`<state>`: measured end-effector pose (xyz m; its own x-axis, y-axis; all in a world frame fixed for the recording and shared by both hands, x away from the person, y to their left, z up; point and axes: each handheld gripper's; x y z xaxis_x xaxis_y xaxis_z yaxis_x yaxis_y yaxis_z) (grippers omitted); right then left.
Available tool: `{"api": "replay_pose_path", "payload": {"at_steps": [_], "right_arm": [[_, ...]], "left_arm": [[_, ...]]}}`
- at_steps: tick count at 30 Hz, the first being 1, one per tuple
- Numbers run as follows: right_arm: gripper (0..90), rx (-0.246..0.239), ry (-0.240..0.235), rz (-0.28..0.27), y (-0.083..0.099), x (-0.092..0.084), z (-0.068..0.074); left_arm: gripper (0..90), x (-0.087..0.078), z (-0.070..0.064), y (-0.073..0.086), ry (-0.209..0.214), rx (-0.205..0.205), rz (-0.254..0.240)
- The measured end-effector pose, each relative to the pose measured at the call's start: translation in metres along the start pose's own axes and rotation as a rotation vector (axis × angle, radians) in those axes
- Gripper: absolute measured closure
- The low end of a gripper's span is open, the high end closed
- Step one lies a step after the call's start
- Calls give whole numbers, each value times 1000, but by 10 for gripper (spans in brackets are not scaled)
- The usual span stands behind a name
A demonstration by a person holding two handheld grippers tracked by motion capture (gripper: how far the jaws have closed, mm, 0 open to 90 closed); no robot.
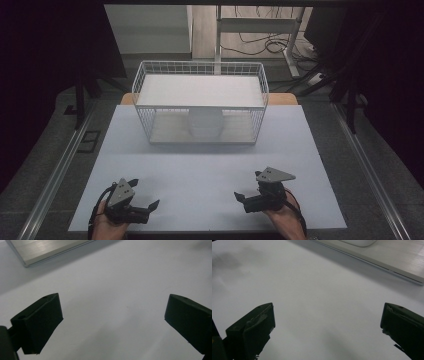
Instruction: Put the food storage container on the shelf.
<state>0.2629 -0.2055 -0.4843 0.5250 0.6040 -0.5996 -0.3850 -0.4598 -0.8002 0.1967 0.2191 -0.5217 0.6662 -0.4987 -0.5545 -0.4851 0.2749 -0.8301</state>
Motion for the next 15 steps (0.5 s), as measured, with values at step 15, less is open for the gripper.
{"api": "replay_pose_path", "payload": {"at_steps": [15], "right_arm": [[0,34,37,-10,12,-20,-2]], "left_arm": [[14,-20,9,12,-39,-21,3]]}}
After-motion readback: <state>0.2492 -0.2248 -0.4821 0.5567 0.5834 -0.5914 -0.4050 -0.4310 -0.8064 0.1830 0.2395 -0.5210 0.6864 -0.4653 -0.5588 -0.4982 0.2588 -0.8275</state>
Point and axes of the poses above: each handheld gripper's, and its own axes: x roughly forward along the jaws, y roughly out of its underside, z roughly to its left, and after that the axes turned 3 degrees about -x, right-handed
